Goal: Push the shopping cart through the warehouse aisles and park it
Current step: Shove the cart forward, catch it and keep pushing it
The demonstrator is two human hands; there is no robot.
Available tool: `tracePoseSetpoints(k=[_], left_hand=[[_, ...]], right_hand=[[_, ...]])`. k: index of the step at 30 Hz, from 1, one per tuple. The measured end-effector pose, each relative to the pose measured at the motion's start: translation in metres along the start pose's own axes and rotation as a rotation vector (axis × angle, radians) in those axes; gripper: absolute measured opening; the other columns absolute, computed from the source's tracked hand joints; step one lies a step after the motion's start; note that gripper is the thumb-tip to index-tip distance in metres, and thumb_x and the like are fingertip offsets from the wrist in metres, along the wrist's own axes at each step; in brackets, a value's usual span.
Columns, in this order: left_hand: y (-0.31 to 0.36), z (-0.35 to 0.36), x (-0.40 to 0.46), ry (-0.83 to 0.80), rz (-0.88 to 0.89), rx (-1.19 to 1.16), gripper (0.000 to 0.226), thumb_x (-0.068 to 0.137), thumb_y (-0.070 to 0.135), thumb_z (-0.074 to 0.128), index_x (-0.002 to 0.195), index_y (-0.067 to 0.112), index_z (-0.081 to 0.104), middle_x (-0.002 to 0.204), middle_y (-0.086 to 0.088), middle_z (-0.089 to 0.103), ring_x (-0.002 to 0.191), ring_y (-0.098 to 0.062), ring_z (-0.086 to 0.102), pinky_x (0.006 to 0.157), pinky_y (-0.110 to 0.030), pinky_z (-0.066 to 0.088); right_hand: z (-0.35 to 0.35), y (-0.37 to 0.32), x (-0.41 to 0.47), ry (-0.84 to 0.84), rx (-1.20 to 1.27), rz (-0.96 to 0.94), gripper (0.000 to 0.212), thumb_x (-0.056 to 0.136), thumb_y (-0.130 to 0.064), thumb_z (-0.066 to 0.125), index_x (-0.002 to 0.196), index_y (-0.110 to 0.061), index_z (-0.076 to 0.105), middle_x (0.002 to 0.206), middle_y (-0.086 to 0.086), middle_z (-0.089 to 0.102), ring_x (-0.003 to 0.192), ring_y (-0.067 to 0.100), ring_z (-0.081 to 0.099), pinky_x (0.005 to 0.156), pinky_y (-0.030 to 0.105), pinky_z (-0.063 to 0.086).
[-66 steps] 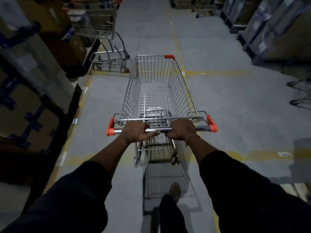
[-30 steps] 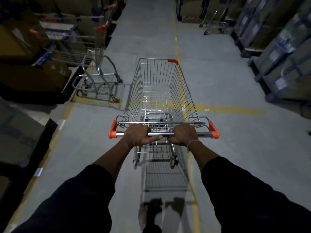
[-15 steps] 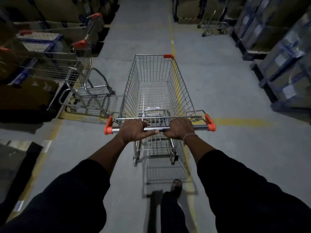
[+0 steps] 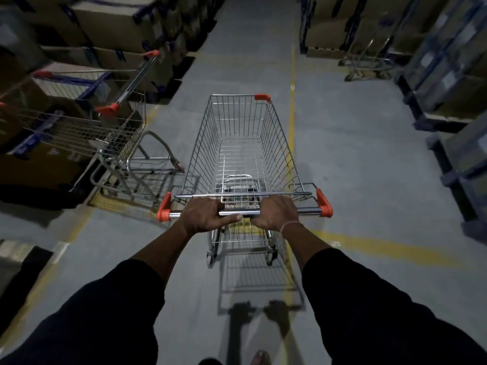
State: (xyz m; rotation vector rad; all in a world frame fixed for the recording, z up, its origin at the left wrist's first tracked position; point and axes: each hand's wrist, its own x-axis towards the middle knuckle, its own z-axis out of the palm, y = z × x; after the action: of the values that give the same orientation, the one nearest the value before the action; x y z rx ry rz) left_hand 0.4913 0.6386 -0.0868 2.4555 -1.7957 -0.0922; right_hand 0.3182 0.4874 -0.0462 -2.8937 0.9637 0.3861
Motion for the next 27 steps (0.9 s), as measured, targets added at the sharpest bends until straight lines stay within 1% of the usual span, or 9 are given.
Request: tracePoseSetpoints(k=[4, 6, 8, 12, 13, 16, 20, 23, 27], left_hand=[[-0.012, -0.004, 0.062, -0.017, -0.036, 0.007, 0.081, 0.082, 0.096, 0.033, 0.058, 0.022, 0.055, 0.052, 0.004, 0.055, 0.053, -0.015, 0.054, 0.057, -0.027, 0.036], [-0.019, -0.007, 0.097, 0.003, -0.037, -0.001, 0.079, 0.083, 0.093, 0.037, 0.057, 0.02, 0.054, 0.051, 0.004, 0.052, 0.052, -0.015, 0.051, 0.056, -0.028, 0.037], [-0.029, -0.009, 0.135, 0.003, -0.04, -0.007, 0.082, 0.083, 0.094, 0.035, 0.056, 0.019, 0.053, 0.05, 0.003, 0.052, 0.05, -0.016, 0.053, 0.054, -0.028, 0.04], [-0.058, -0.01, 0.214, 0.029, -0.057, -0.001, 0.084, 0.081, 0.096, 0.031, 0.058, 0.018, 0.055, 0.049, 0.004, 0.049, 0.05, -0.017, 0.052, 0.054, -0.029, 0.037], [-0.065, -0.011, 0.234, 0.04, -0.062, 0.007, 0.083, 0.082, 0.094, 0.034, 0.059, 0.018, 0.055, 0.048, 0.004, 0.047, 0.049, -0.017, 0.05, 0.053, -0.029, 0.036], [-0.089, -0.016, 0.293, 0.047, -0.083, 0.005, 0.078, 0.084, 0.091, 0.04, 0.055, 0.019, 0.053, 0.046, 0.005, 0.044, 0.047, -0.014, 0.047, 0.054, -0.027, 0.032], [-0.117, -0.02, 0.366, 0.034, -0.107, 0.009, 0.085, 0.082, 0.095, 0.035, 0.061, 0.017, 0.063, 0.048, 0.005, 0.047, 0.049, -0.015, 0.051, 0.054, -0.027, 0.033], [-0.135, -0.022, 0.415, 0.023, -0.108, 0.002, 0.085, 0.081, 0.095, 0.033, 0.065, 0.018, 0.064, 0.052, 0.003, 0.054, 0.052, -0.017, 0.054, 0.056, -0.027, 0.034], [-0.156, -0.021, 0.475, 0.002, -0.119, -0.002, 0.084, 0.083, 0.095, 0.032, 0.068, 0.019, 0.066, 0.052, 0.002, 0.056, 0.052, -0.016, 0.058, 0.056, -0.026, 0.038]], right_hand=[[-0.016, 0.027, 0.065, -0.03, -0.028, -0.05, 0.055, 0.078, -0.066, 0.065, 0.099, -0.016, 0.075, 0.1, 0.01, 0.074, 0.096, 0.032, 0.07, 0.077, 0.033, 0.05], [-0.026, 0.039, 0.1, -0.024, -0.039, -0.06, 0.052, 0.079, -0.064, 0.063, 0.096, -0.017, 0.075, 0.1, 0.01, 0.075, 0.094, 0.031, 0.07, 0.078, 0.033, 0.052], [-0.037, 0.051, 0.137, -0.026, -0.047, -0.061, 0.048, 0.078, -0.062, 0.063, 0.093, -0.018, 0.074, 0.098, 0.008, 0.074, 0.092, 0.031, 0.07, 0.077, 0.033, 0.053], [-0.059, 0.074, 0.219, -0.016, -0.047, -0.07, 0.042, 0.078, -0.06, 0.063, 0.082, -0.019, 0.067, 0.096, 0.01, 0.074, 0.091, 0.032, 0.07, 0.075, 0.033, 0.05], [-0.064, 0.08, 0.24, -0.01, -0.045, -0.076, 0.041, 0.079, -0.06, 0.063, 0.083, -0.019, 0.067, 0.097, 0.01, 0.074, 0.092, 0.032, 0.07, 0.076, 0.033, 0.049], [-0.082, 0.095, 0.305, -0.011, -0.066, -0.072, 0.051, 0.077, -0.063, 0.063, 0.093, -0.016, 0.074, 0.1, 0.011, 0.075, 0.094, 0.032, 0.07, 0.078, 0.033, 0.051], [-0.104, 0.116, 0.382, -0.044, -0.067, -0.061, 0.056, 0.078, -0.066, 0.063, 0.103, -0.017, 0.075, 0.108, 0.011, 0.074, 0.101, 0.032, 0.07, 0.08, 0.033, 0.051], [-0.116, 0.131, 0.434, -0.052, -0.069, -0.066, 0.059, 0.078, -0.068, 0.062, 0.104, -0.017, 0.074, 0.11, 0.01, 0.074, 0.103, 0.032, 0.069, 0.083, 0.034, 0.051], [-0.129, 0.149, 0.498, -0.053, -0.073, -0.083, 0.057, 0.078, -0.07, 0.061, 0.101, -0.019, 0.072, 0.106, 0.008, 0.074, 0.099, 0.031, 0.069, 0.083, 0.034, 0.052]])
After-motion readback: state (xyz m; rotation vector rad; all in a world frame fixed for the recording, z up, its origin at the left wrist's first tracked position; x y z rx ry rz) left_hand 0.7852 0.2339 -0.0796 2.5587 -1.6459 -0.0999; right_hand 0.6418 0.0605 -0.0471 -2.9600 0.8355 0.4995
